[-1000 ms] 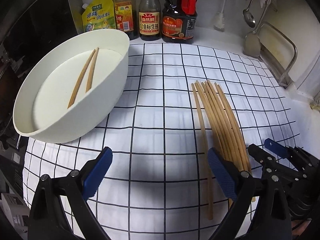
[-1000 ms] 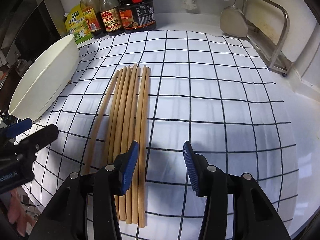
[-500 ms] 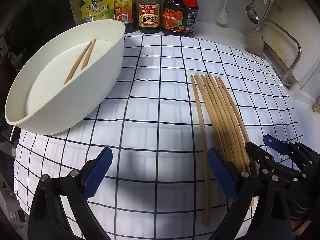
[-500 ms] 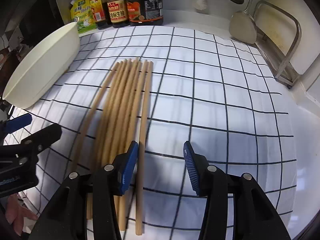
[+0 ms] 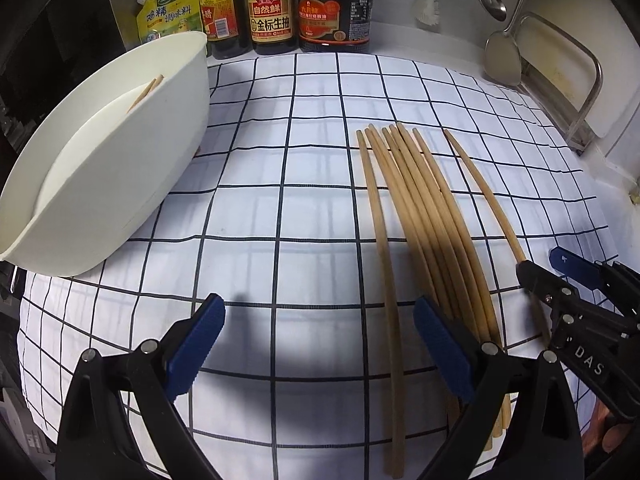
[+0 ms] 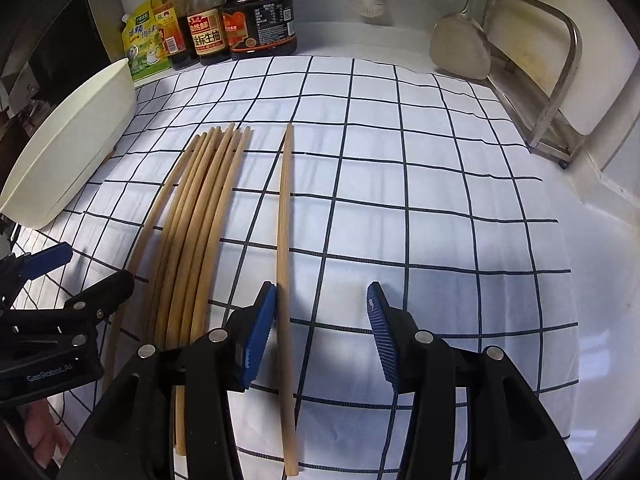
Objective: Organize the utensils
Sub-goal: 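Close the left tool on one chopstick while the right tool grasps another, then carry both held chopsticks over the white bowl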
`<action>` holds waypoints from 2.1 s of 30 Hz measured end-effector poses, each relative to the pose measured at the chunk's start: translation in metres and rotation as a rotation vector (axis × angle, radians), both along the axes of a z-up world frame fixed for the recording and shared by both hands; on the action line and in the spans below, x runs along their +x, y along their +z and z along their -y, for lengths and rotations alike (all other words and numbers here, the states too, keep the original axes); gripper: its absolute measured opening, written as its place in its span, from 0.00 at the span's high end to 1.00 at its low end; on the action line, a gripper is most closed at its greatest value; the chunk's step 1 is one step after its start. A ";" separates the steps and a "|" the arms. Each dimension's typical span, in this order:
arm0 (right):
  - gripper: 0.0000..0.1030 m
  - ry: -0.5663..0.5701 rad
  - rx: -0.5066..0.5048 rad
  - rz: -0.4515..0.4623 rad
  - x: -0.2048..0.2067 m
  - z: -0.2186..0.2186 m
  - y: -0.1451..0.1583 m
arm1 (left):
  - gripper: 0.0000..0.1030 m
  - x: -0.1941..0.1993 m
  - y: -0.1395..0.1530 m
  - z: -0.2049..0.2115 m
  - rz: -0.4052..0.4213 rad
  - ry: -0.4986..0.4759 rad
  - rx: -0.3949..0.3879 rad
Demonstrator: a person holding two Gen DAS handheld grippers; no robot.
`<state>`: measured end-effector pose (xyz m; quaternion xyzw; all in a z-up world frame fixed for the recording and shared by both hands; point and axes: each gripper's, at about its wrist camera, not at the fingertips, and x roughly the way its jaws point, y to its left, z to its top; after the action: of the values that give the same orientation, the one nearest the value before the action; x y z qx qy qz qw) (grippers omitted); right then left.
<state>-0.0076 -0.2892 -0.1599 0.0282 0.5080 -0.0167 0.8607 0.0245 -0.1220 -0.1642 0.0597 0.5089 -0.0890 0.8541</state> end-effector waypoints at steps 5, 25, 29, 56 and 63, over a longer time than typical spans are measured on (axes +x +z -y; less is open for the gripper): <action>0.56 0.024 -0.022 0.014 0.003 -0.005 -0.001 | 0.08 0.008 -0.008 -0.004 -0.029 0.064 0.003; 0.94 0.069 0.056 0.016 0.003 -0.018 0.006 | 0.93 0.007 0.007 0.002 -0.039 -0.034 -0.045; 0.94 0.038 0.095 0.032 -0.005 -0.020 0.022 | 0.93 0.003 0.022 -0.009 -0.031 -0.039 -0.076; 0.94 0.184 0.268 0.208 0.105 -0.219 0.131 | 0.93 0.082 0.155 -0.216 0.202 0.014 -0.047; 0.94 0.213 0.255 0.129 0.153 -0.274 0.105 | 0.93 0.117 0.125 -0.242 0.144 0.007 -0.062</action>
<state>0.1452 -0.0149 -0.0548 0.0844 0.4500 0.1409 0.8778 0.1420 0.1197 -0.0389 0.0376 0.4435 -0.0971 0.8902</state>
